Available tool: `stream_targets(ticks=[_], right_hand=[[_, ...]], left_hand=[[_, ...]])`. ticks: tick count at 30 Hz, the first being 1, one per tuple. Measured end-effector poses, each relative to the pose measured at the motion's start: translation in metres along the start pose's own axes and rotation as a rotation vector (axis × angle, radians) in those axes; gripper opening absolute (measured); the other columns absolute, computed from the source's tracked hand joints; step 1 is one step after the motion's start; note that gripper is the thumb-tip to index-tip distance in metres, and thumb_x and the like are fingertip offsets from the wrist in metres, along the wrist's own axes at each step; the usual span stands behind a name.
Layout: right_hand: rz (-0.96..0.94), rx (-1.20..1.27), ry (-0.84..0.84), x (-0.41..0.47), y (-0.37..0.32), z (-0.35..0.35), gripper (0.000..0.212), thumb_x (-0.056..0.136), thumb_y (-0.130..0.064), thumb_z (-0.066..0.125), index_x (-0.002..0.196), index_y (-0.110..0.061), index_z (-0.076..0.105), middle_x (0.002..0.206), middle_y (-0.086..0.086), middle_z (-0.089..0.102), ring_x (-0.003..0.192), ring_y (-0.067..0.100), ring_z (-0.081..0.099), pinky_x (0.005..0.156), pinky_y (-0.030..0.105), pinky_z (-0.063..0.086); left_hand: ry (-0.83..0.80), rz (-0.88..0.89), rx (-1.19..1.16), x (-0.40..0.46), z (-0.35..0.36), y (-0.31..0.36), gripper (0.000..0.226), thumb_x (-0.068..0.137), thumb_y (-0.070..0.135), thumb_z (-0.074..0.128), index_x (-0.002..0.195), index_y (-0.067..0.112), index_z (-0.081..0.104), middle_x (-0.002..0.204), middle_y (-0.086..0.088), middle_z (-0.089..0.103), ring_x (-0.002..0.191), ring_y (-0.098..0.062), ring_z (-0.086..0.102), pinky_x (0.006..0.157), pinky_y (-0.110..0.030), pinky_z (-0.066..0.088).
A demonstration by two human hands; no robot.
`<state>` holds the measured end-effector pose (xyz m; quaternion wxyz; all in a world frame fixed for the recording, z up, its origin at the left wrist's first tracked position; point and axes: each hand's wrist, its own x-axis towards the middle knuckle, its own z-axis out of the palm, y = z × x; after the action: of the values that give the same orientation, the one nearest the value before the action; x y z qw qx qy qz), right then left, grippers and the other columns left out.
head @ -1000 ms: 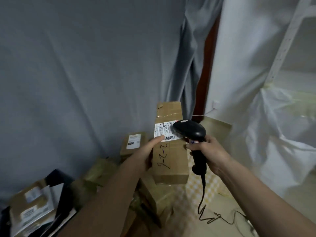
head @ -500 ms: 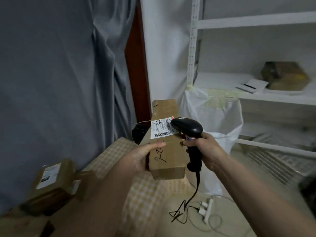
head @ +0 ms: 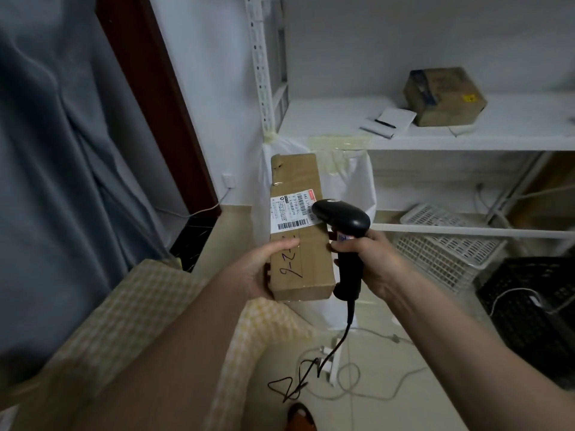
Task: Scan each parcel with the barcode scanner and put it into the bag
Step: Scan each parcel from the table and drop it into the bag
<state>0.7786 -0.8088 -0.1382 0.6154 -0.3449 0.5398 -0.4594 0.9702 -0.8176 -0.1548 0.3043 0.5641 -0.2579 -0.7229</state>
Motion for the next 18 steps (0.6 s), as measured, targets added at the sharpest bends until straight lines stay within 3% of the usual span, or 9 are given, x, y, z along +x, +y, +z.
stream_targets(ticks=[2, 6, 12, 15, 18], right_hand=[[0.012, 0.009, 0.013, 0.024, -0.006, -0.01, 0.035, 0.078, 0.01, 0.062, 0.112, 0.0, 0.061, 0.102, 0.017, 0.065, 0.093, 0.03, 0.06, 0.085, 0.042, 0.05], [0.033, 0.024, 0.04, 0.082, -0.024, -0.016, 0.035, 0.079, 0.01, 0.061, 0.112, -0.003, 0.062, 0.108, 0.019, 0.068, 0.102, 0.035, 0.063, 0.086, 0.04, 0.05], [0.059, 0.047, 0.053, 0.159, -0.05, -0.022, 0.028, 0.08, 0.011, 0.06, 0.102, -0.006, 0.062, 0.104, 0.018, 0.066, 0.098, 0.032, 0.062, 0.081, 0.039, 0.049], [0.107, 0.089, 0.072, 0.191, -0.057, -0.031, 0.032, 0.081, 0.011, 0.06, 0.11, -0.002, 0.06, 0.106, 0.018, 0.068, 0.095, 0.031, 0.064, 0.077, 0.038, 0.049], [0.168, 0.154, 0.074, 0.225, -0.062, -0.039, 0.032, 0.079, 0.009, 0.061, 0.109, -0.003, 0.06, 0.102, 0.018, 0.068, 0.083, 0.027, 0.064, 0.071, 0.036, 0.048]], left_hand=[[-0.014, -0.043, 0.036, 0.026, 0.008, 0.012, 0.049, 0.063, 0.037, 0.082, 0.106, 0.017, 0.069, 0.1, -0.009, 0.074, 0.086, -0.027, 0.07, 0.062, -0.042, 0.058], [-0.028, -0.019, 0.07, 0.081, 0.009, 0.047, 0.068, 0.055, 0.043, 0.089, 0.116, 0.021, 0.069, 0.113, -0.009, 0.072, 0.107, -0.031, 0.066, 0.098, -0.056, 0.046], [-0.048, 0.003, 0.14, 0.152, 0.01, 0.103, 0.069, 0.057, 0.03, 0.08, 0.123, 0.019, 0.062, 0.12, -0.011, 0.068, 0.11, -0.03, 0.064, 0.094, -0.049, 0.05], [-0.038, -0.017, 0.1, 0.18, 0.017, 0.122, 0.06, 0.065, 0.035, 0.08, 0.121, 0.021, 0.064, 0.116, -0.011, 0.07, 0.109, -0.031, 0.065, 0.097, -0.055, 0.047], [0.001, -0.057, -0.018, 0.206, 0.018, 0.139, 0.05, 0.074, 0.041, 0.074, 0.12, 0.022, 0.065, 0.115, -0.01, 0.07, 0.101, -0.031, 0.067, 0.087, -0.051, 0.053]])
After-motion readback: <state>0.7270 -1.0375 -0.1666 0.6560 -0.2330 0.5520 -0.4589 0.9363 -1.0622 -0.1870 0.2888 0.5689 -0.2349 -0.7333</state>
